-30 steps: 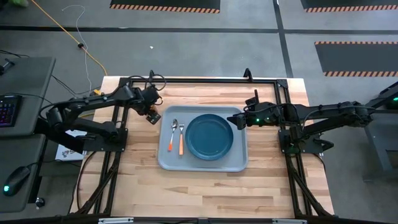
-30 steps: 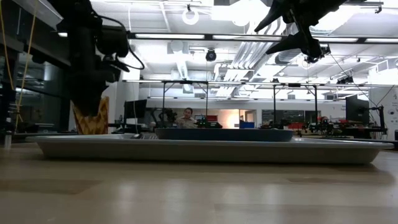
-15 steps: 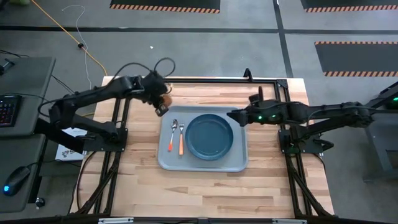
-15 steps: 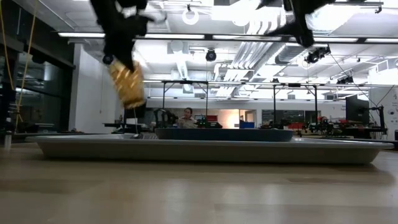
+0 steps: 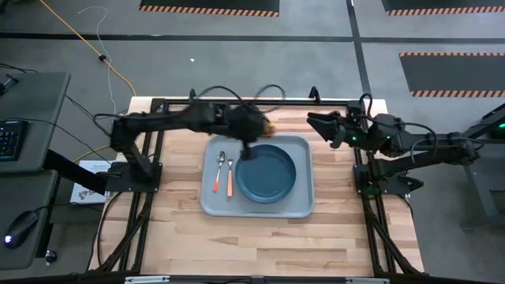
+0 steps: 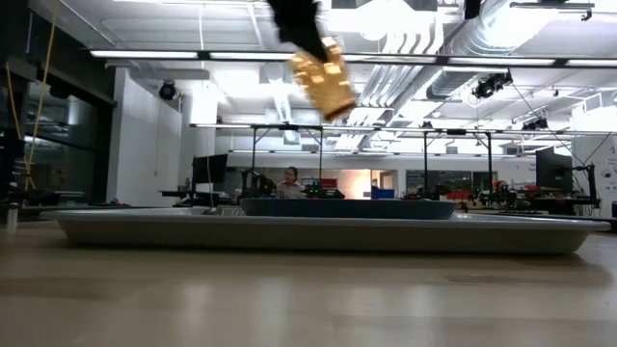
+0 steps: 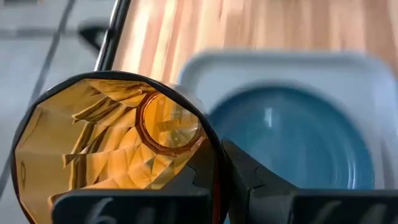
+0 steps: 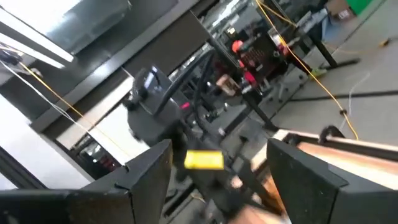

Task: Pick and place plate/cup/fork/spoon on tray
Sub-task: Put the yellow cup on the gray tray

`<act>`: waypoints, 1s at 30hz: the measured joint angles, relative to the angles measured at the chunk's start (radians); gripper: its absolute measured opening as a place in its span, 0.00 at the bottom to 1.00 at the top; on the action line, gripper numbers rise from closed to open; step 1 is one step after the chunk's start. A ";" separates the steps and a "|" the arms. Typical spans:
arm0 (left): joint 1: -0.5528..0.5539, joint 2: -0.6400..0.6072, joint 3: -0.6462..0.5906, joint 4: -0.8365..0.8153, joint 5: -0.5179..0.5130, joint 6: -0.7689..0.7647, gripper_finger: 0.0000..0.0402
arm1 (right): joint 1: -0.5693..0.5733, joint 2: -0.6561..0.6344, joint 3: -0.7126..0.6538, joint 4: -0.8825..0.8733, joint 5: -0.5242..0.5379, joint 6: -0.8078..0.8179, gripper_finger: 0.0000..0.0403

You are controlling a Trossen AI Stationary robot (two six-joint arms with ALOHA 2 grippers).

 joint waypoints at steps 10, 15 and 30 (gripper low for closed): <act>-0.030 0.200 0.062 0.275 0.026 -0.033 0.01 | 0.000 0.002 0.000 0.051 0.003 -0.026 0.63; -0.046 0.270 0.062 0.391 0.031 -0.016 0.00 | 0.000 0.002 0.000 0.054 0.004 -0.024 0.63; -0.060 0.418 0.061 0.559 0.034 -0.009 0.00 | 0.001 0.003 0.000 0.071 0.013 -0.019 0.63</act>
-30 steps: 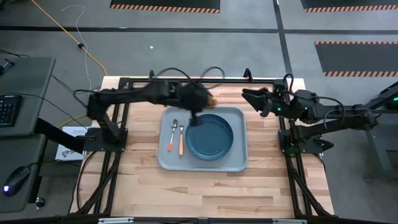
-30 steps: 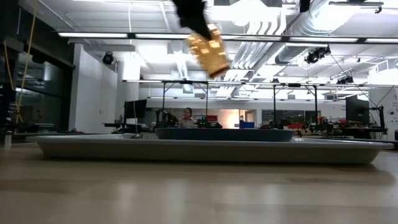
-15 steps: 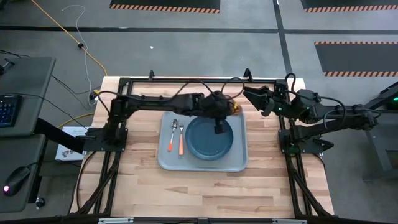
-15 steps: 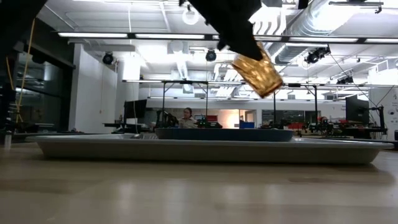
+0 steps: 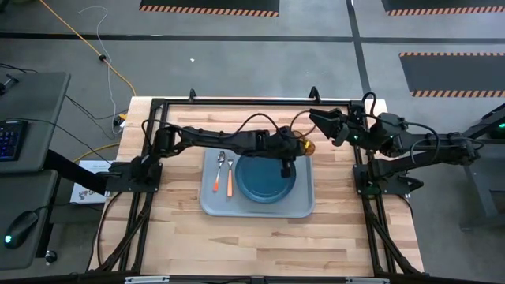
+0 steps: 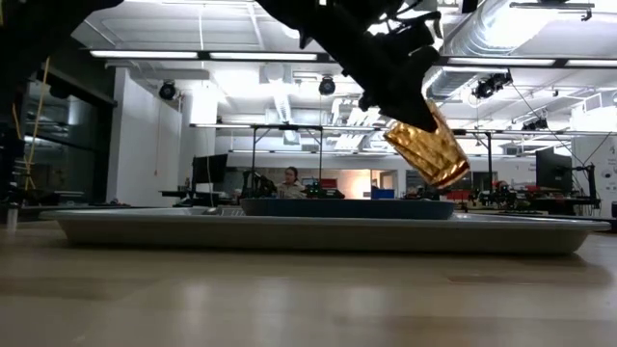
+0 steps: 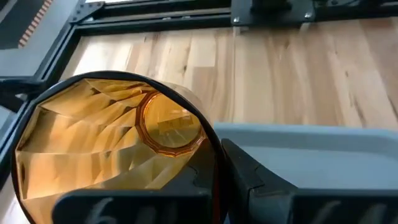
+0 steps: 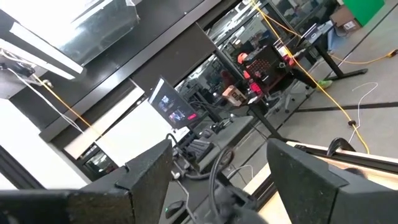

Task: Pick and place plate/cup/fork/spoon on tray
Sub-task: Put the yellow cup on the gray tray

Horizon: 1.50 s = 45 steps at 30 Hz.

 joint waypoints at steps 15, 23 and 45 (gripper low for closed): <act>0.047 -0.017 -0.010 -0.127 0.048 0.064 0.00 | -0.001 -0.002 0.000 -0.017 0.017 -0.002 0.63; 0.054 -0.008 -0.012 -0.202 0.089 0.084 0.00 | -0.001 -0.002 0.000 -0.038 0.023 -0.007 0.63; 0.049 -0.010 -0.012 -0.234 0.069 0.138 0.16 | -0.001 -0.002 0.000 -0.060 0.025 -0.005 0.63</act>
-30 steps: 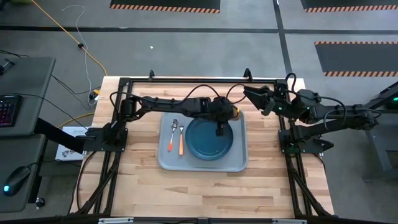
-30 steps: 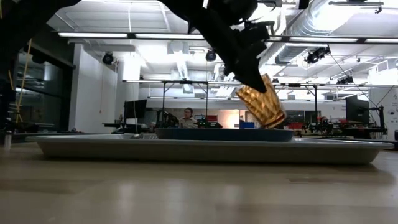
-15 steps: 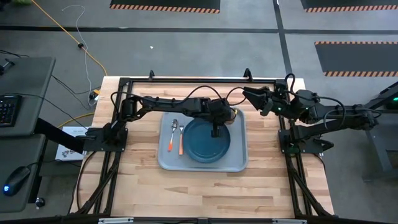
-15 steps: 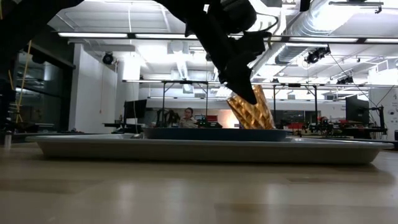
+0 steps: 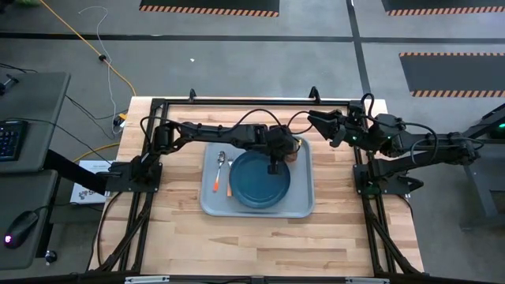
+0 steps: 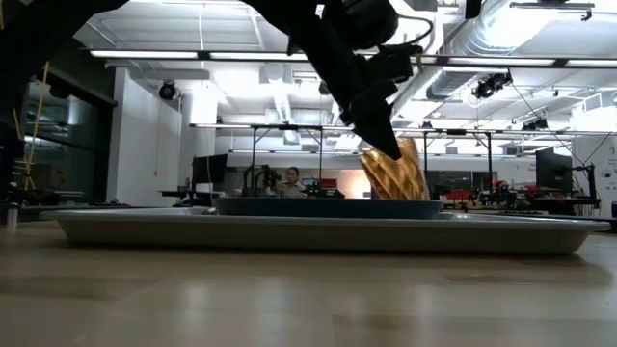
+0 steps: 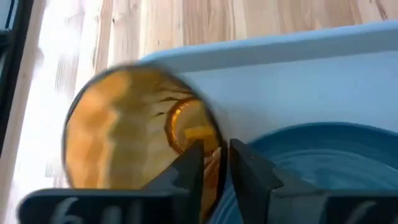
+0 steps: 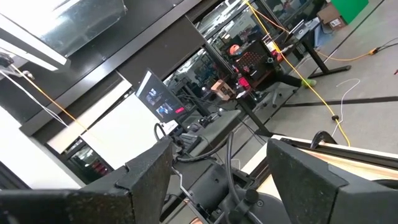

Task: Pick and place plate/cup/fork/spoon on tray
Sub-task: Put the yellow cup on the gray tray, then return to Home Position

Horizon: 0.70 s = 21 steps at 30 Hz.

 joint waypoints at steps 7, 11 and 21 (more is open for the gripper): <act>0.000 0.000 0.000 0.052 0.022 -0.007 0.34 | 0.000 0.000 0.000 0.000 0.000 0.000 0.63; 0.000 0.000 0.001 0.069 0.023 -0.043 0.45 | 0.000 0.000 0.000 0.000 0.000 0.000 0.63; 0.000 -0.010 0.110 -0.042 0.097 -0.104 0.59 | 0.000 0.000 0.000 -0.005 -0.006 -0.003 0.63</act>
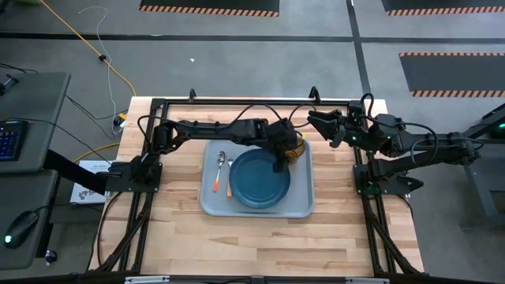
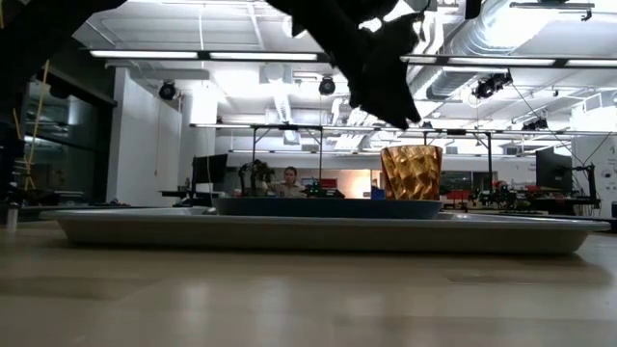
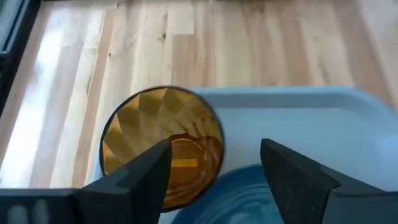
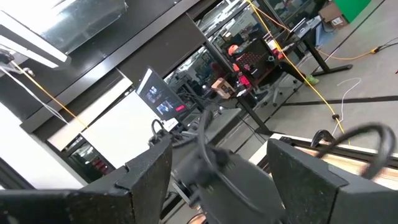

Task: Pick and place plate/cup/fork/spoon on tray
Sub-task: Return to Home Position

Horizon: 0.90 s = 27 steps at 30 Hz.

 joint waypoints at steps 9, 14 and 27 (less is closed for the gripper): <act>0.013 -0.029 0.215 -0.290 0.036 -0.047 0.59 | 0.000 -0.001 0.000 0.004 -0.047 -0.009 0.63; 0.066 -0.142 0.197 -0.342 0.088 -0.128 0.59 | 0.000 -0.019 -0.001 0.010 -0.071 -0.042 0.63; 0.119 -0.736 -0.520 0.486 0.138 -0.255 0.45 | 0.001 -0.098 0.000 -0.081 -0.187 -0.085 0.63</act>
